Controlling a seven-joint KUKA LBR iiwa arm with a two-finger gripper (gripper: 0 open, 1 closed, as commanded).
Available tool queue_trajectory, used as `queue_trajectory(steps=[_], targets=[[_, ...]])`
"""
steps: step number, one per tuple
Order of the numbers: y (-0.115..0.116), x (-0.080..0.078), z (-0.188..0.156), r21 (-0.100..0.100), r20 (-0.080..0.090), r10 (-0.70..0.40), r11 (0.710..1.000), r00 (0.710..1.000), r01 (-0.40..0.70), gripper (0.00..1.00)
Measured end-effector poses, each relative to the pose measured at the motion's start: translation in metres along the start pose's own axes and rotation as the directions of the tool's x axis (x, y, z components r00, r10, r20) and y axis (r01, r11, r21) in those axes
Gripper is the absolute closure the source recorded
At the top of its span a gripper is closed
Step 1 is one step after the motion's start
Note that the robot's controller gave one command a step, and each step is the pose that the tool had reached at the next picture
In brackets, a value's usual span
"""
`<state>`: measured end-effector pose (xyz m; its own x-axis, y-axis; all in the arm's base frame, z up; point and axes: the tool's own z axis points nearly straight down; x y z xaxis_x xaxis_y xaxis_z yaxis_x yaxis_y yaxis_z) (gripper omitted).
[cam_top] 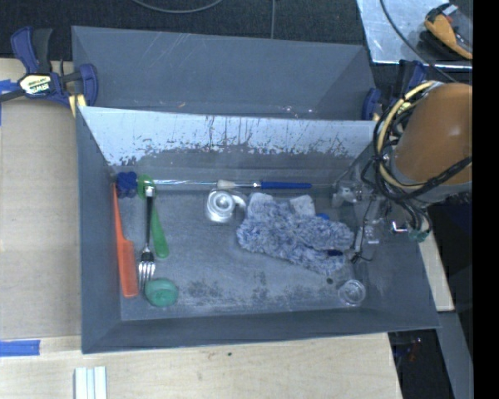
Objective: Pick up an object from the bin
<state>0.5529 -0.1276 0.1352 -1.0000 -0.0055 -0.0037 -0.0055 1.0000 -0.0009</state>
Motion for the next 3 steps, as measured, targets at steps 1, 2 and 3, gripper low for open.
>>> queue_trajectory(steps=[1, 2, 3], targets=[[0.000, 0.000, 0.000, 0.000, 0.000, 0.000, 1.000, 1.000, 0.000, 0.00], [-0.001, 0.000, 0.003, 0.000, 0.000, -0.019, 1.000, 1.000, 0.019, 0.00], [-0.013, 0.043, 0.001, 0.001, 0.002, -0.357, 0.934, 0.934, 0.357, 1.00]])
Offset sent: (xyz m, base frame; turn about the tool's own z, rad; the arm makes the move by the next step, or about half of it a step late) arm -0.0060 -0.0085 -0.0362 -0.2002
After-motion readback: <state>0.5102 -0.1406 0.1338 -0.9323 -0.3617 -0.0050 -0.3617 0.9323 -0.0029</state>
